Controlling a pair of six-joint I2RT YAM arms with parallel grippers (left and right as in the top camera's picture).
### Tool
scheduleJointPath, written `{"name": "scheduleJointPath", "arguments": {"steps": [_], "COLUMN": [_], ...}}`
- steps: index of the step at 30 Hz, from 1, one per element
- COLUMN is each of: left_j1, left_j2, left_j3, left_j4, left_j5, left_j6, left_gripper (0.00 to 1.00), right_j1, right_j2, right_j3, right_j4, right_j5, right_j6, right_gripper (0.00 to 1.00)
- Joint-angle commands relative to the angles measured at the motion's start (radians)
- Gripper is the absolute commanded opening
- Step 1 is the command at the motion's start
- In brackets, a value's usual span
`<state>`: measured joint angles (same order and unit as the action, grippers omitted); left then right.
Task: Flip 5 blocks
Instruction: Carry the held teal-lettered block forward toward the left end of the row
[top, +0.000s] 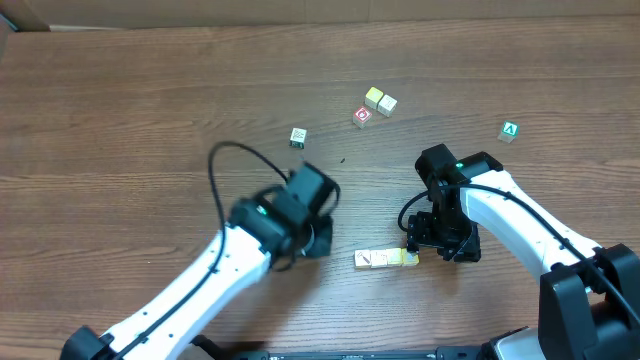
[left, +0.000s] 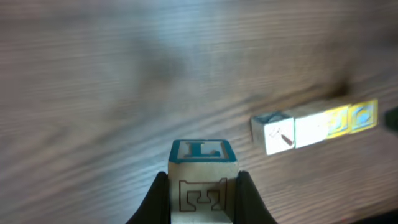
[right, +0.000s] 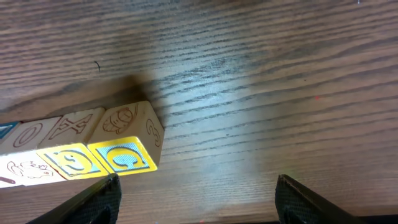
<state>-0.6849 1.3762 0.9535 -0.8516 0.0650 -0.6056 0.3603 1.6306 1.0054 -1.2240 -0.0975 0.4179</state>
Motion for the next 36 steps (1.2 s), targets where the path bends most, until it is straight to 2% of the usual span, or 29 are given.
{"name": "scheduleJointPath", "arguments": {"steps": [1, 5, 11, 21, 30, 36], "left_j1": [-0.076, -0.133, -0.147, -0.147, -0.147, -0.147], "left_j2": [-0.015, -0.015, -0.006, 0.027, 0.131, 0.140], "left_j3": [-0.097, -0.194, -0.287, -0.317, -0.317, -0.317], "left_j4": [0.094, 0.218, 0.319, 0.458, 0.491, 0.509], "left_j5": [0.014, 0.013, 0.013, 0.013, 0.029, 0.029], "left_j6": [-0.161, -0.260, -0.324, -0.322, -0.322, -0.322], "left_gripper": [0.04, 0.04, 0.04, 0.04, 0.04, 0.04], "right_j1": [-0.003, -0.003, -0.003, -0.003, -0.003, -0.003], "right_j2": [-0.002, -0.002, -0.002, -0.002, -0.002, -0.002], "right_j3": [-0.006, -0.006, -0.006, -0.006, -0.006, -0.006], "right_j4": [0.004, 0.003, 0.003, 0.006, 0.006, 0.005], "right_j5": [-0.002, -0.002, -0.002, -0.002, -0.002, -0.002], "right_j6": [0.000, 0.000, 0.000, 0.000, 0.000, 0.000], "right_gripper": [0.80, 0.80, 0.80, 0.80, 0.80, 0.80]}}
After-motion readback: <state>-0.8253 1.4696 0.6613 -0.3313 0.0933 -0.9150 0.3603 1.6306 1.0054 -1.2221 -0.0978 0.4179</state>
